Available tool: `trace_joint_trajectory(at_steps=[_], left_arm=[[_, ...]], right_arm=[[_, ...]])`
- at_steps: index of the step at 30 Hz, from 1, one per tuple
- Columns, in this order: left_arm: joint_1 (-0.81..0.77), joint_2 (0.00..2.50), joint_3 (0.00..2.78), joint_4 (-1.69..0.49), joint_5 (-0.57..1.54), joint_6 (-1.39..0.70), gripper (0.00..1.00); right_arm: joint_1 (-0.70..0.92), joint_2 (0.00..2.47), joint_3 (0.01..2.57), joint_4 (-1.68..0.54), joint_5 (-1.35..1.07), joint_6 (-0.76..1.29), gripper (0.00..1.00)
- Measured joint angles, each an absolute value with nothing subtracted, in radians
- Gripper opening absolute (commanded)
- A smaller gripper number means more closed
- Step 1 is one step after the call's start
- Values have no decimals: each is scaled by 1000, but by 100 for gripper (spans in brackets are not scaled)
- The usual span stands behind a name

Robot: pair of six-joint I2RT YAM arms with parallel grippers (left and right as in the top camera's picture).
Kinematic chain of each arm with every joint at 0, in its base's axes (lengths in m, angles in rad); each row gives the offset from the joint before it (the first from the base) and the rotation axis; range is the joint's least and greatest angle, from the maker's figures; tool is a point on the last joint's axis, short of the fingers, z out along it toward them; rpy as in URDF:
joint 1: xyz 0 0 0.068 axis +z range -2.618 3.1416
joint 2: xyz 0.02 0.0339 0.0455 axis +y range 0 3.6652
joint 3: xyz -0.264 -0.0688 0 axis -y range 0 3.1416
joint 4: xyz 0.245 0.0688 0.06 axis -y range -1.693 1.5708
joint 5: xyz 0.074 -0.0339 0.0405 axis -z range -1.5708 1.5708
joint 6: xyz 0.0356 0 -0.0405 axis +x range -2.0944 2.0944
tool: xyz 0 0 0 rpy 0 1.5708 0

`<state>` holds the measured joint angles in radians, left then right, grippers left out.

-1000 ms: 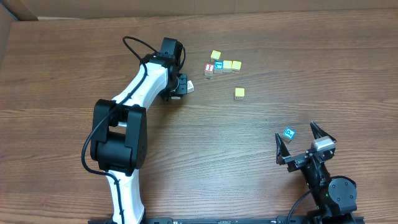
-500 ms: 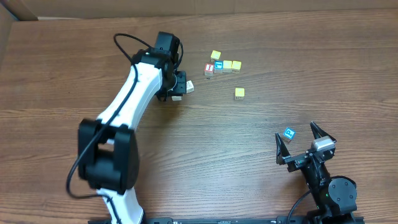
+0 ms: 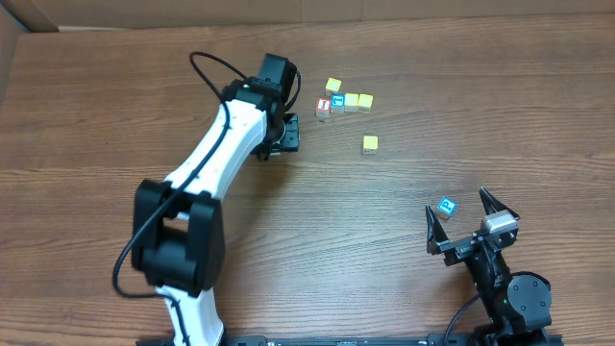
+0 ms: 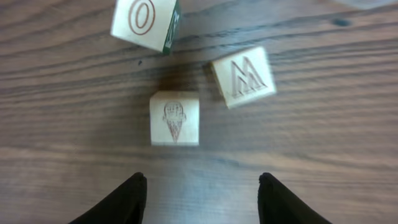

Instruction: Flip 5 blocks

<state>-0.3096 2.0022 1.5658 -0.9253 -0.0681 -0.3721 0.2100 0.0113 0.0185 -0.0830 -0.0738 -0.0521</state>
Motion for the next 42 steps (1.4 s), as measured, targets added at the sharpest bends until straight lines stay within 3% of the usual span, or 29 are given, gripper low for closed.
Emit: trace_joint_trajectory(at_steps=[13,24,42], left_arm=[[-210,2090,1566,-847,-30,-289,44],[-216,2114,1565,-783,-11,-236,32],[-222,2119,1566,-814,-12,-236,24]], right_arm=[[210,11,19,-83,-74,-52,100],[210,11,19,-83,-74,-52,100],[210,11,19,-83,-74,-52,100]])
